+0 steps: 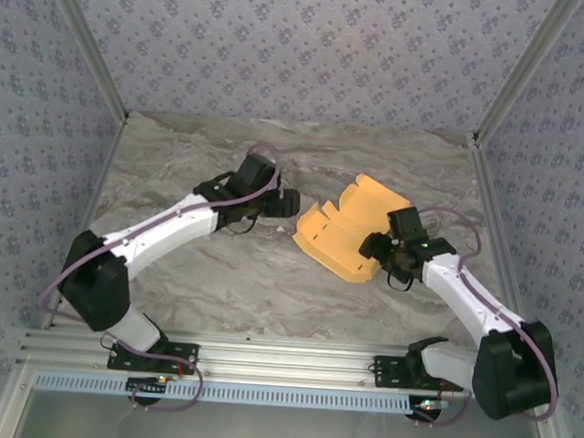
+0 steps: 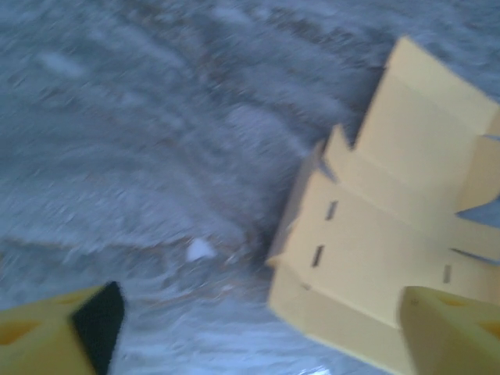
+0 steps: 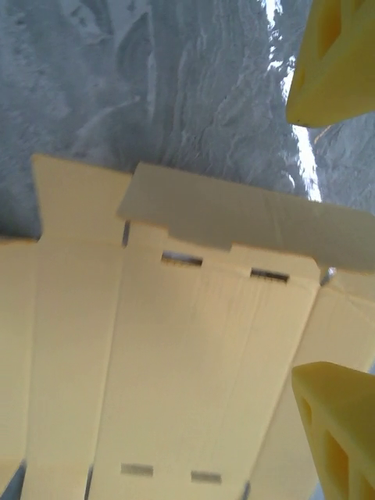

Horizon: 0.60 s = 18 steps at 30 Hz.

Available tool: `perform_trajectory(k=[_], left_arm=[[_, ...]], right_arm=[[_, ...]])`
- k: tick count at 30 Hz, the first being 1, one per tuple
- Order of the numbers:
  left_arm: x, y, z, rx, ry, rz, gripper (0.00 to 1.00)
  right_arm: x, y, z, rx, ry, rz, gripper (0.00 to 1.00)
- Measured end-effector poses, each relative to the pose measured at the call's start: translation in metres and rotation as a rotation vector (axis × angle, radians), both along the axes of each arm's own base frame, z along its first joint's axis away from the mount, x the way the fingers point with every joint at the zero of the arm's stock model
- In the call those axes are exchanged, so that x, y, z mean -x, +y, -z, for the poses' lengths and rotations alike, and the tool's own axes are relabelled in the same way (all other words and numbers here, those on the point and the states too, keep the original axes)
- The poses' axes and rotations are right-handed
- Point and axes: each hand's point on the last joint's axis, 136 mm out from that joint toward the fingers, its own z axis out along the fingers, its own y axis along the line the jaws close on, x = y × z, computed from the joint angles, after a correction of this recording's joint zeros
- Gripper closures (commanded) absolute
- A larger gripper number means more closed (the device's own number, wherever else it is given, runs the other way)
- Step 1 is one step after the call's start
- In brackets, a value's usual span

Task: Fold the paper box

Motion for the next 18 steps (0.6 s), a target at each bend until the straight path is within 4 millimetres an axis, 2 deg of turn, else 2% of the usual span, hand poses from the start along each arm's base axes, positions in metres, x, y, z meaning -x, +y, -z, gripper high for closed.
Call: perform_trajectory(k=[2,3,5,6,11,13,18], left_arm=[[0.008,0.02,0.012,-0.043,0.011,-0.042,0.01],[0.012,0.032,0.017,-0.067,0.013,-0.069,0.01],[0.018,0.051,0.019,-0.093,0.006,-0.111,0.01],[0.021,0.06,0.019,-0.097,0.002,-0.131,0.01],[0.031,0.095,0.001,-0.079,-0.035,-0.207,0.01],[0.037,0.105,-0.01,-0.066,-0.057,-0.22,0.01],[0.055,0.119,-0.052,0.0,-0.156,-0.219,0.01]], right_arm=[[0.003,-0.004,0.013,0.034,0.038,0.012,0.47],[0.004,-0.007,0.019,0.052,0.054,0.015,0.58],[0.003,-0.009,0.026,0.081,0.071,0.004,0.8],[0.003,-0.01,0.028,0.094,0.075,-0.005,0.86],[-0.017,-0.002,0.022,0.175,0.041,-0.158,0.94],[-0.036,0.013,0.013,0.219,0.005,-0.278,0.98],[-0.078,0.057,-0.007,0.277,-0.08,-0.581,0.97]])
